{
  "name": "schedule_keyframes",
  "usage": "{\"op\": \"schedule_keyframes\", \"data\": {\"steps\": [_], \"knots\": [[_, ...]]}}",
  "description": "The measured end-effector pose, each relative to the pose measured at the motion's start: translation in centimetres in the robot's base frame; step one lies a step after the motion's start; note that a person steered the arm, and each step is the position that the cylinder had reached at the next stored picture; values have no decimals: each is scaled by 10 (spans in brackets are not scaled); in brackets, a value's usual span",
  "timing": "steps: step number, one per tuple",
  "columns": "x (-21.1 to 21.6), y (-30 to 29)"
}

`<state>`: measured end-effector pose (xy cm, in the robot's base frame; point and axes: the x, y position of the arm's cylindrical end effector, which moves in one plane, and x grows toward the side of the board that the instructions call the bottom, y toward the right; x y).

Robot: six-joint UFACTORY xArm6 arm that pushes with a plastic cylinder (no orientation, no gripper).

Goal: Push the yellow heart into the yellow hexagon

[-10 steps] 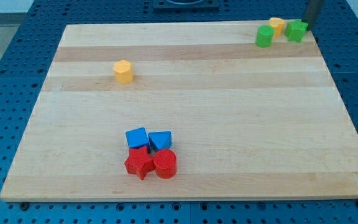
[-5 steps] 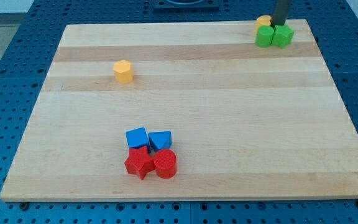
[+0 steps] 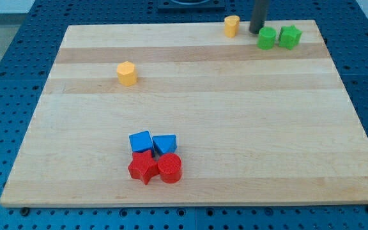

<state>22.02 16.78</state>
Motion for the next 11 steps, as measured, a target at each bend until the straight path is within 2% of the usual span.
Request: {"op": "schedule_keyframes", "data": {"steps": [1, 2, 4, 5, 6, 7, 8, 9, 10, 11], "knots": [[-28, 21], [-28, -4], [-10, -148], [24, -202], [48, -209], [24, -209], [9, -181], [15, -154], [38, -160], [70, -204]]}}
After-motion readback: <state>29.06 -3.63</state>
